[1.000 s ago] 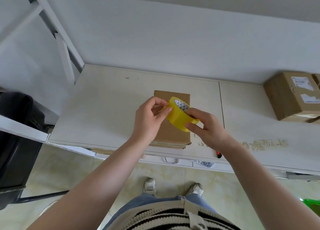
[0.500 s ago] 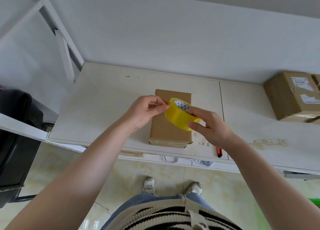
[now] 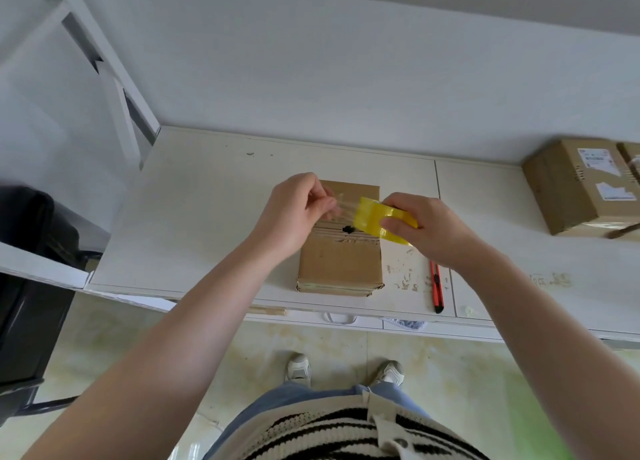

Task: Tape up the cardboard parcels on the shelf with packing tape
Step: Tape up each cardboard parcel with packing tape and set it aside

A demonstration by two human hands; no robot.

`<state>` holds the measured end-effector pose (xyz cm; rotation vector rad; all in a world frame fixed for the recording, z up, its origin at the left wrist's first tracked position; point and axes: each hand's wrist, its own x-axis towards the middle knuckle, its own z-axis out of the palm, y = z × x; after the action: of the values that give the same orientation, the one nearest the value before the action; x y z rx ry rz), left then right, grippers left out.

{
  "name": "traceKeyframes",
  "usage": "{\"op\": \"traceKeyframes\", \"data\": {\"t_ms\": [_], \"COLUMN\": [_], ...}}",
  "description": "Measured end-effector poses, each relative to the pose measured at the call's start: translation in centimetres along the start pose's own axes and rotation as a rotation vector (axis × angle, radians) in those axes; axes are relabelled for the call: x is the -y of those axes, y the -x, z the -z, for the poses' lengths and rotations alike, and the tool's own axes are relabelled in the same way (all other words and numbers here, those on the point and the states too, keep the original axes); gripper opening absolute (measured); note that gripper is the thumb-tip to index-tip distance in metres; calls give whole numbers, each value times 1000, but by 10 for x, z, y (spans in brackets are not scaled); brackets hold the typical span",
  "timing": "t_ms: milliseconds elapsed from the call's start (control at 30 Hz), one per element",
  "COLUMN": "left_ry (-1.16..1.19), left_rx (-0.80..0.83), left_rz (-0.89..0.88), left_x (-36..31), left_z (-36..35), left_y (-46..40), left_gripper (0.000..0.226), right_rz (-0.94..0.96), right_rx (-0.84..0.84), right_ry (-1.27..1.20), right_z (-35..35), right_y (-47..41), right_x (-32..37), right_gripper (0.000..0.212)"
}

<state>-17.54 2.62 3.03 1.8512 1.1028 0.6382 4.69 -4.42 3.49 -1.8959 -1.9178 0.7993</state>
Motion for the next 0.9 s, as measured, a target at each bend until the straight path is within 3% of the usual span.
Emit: {"op": "traceKeyframes", "data": {"t_ms": [167,267,500,633,767,900], "left_ry": [519,698,527,440,437,388], "left_rx": [91,101,94,16,-88,-95], "left_rz": [243,326,309,312,407,494], "left_x": [9,9,16,19,39,64], "left_z": [5,7,7,10,24,20], "left_y": [-5,-6,-10,-14,-17,-15], "left_gripper": [14,12,11,15,12,9], "right_rz": [1,-9,-15,-81,-193,-246], "right_rx": [32,47,83,32,-55,-9], "right_ry": [-21,-17,39,109,193,207], "right_z": [4,4,4,8,21,20], "right_y": [-5,-8,-12,-18,-28,-37], "right_x": [8,11,12,13,7,0], "right_gripper": [7,7,8,33,44,45]}}
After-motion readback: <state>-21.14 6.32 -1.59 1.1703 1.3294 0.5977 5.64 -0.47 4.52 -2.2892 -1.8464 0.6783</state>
